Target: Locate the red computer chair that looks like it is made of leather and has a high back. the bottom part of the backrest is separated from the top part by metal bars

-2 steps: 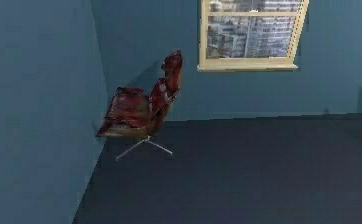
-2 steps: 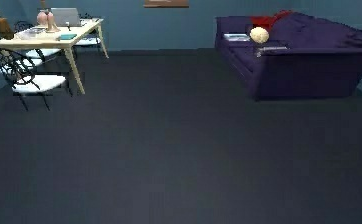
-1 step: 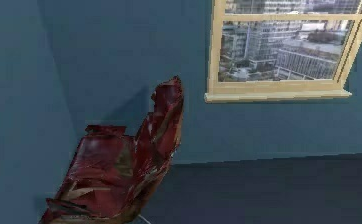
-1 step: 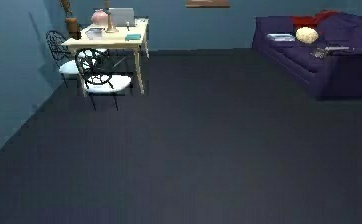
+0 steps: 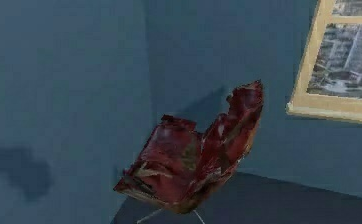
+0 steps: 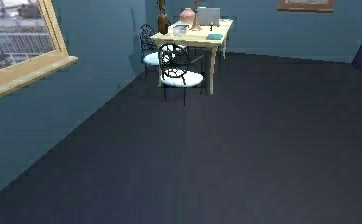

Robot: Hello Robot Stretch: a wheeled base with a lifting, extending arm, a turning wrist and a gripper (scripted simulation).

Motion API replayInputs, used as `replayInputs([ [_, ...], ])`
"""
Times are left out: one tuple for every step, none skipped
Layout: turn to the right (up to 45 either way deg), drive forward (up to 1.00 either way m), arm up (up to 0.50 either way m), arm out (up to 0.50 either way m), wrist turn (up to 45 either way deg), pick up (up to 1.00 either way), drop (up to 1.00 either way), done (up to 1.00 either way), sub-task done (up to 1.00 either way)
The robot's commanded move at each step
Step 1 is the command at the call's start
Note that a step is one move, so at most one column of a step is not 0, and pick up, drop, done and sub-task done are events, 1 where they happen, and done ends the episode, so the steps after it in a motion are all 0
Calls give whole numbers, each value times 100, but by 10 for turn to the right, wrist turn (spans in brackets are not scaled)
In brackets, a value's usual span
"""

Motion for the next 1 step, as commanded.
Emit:
replayInputs([
  [0, 0, 0, 0, 0, 0, 0, 100, 0],
])
